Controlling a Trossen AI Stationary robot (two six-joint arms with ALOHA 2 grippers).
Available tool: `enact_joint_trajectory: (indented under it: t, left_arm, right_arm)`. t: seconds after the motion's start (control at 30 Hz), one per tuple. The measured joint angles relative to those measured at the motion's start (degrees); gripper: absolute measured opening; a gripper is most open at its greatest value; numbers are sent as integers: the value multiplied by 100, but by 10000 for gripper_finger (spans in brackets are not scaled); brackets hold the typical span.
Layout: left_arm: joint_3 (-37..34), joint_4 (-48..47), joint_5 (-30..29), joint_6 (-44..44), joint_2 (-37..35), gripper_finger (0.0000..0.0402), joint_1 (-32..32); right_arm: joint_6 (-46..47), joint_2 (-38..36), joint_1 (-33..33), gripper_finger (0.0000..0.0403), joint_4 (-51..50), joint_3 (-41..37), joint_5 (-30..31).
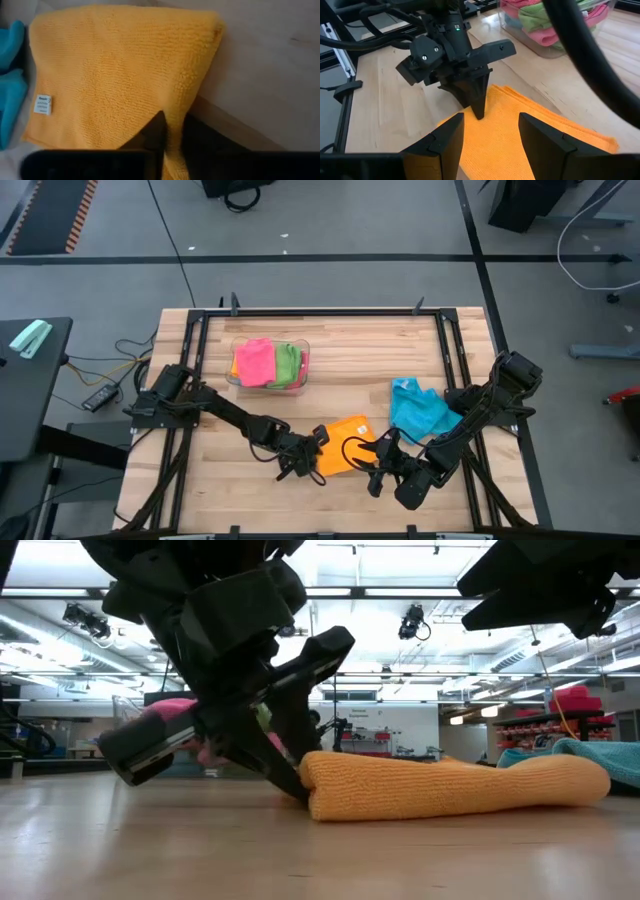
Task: Fold microfiber towels
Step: Fold the orange microfiber towel
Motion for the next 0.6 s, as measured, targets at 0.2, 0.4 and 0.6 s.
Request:
enact_joint_trajectory:
  t: [0.2,0.4,0.6]
  left_arm:
    - [-10,-39,200,-530,-11,15,9]
    - [-12,-462,381,-1137,-240,10,-101]
    - [256,-1799,548,-1681,-498,19,-315]
  right_arm:
    - [140,57,-37,197,9,2,-68]
    - [200,780,-301,197,278,2,-27]
    - [291,1281,-595,197,524,0,6]
